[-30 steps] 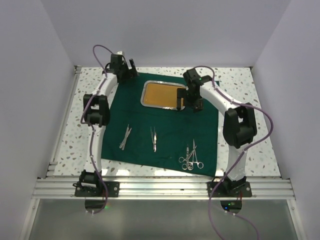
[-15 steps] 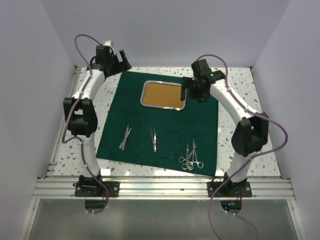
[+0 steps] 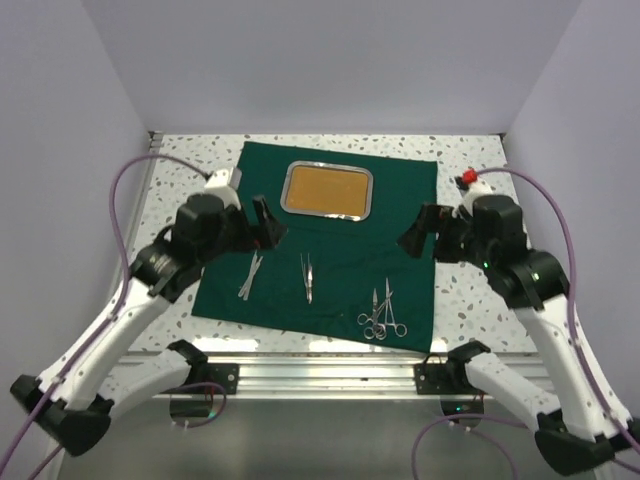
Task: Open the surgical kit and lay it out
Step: Reset both arms
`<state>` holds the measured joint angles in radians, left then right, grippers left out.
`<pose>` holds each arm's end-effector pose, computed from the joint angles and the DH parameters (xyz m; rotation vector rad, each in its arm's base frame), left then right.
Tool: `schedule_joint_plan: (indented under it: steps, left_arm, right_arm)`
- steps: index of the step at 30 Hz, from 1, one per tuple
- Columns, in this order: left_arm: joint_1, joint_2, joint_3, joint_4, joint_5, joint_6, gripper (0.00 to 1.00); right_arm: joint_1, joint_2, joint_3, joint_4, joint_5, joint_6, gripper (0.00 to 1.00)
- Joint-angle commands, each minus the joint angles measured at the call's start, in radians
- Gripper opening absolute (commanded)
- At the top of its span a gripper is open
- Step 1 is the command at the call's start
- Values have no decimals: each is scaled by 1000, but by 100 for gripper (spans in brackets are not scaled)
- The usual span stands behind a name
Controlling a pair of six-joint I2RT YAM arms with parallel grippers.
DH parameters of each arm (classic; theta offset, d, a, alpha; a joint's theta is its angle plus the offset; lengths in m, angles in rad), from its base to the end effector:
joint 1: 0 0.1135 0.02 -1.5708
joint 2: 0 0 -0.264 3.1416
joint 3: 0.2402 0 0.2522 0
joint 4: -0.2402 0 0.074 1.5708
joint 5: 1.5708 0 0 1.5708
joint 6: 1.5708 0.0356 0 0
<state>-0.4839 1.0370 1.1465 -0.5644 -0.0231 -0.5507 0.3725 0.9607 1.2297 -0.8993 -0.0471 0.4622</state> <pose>0.1961 -0.1021 0.3790 -0.0846 2.0817 -0.6221 0.1647 0.0661 0.3882 0.0739 2.2476 0.5117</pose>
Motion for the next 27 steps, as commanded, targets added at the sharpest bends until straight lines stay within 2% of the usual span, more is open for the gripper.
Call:
schedule_joint_plan:
  steps: [1, 4, 7, 13, 19, 27]
  left_arm:
    - [-158, -199, -161, -98, -101, -225, 97]
    - [-240, -343, -252, -141, -110, -284, 96]
    - [-245, -403, -261, -204, -127, -261, 96]
    - [-245, -356, -194, -284, -169, -212, 95]
    - [-245, -328, -153, -290, -192, -200, 95]
    - [-245, -272, -102, -322, -218, -123, 99]
  right_arm:
    - [2, -210, -83, 0, -126, 12, 99]
    - [0, -345, -117, 8, -123, 29, 99]
    - [0, -369, -115, -32, -135, 27, 99]
    - [0, -402, -81, -92, -152, 27, 99]
    - [2, -424, -39, -139, -137, 29, 99]
    - [2, -416, -71, -107, -157, 92, 99]
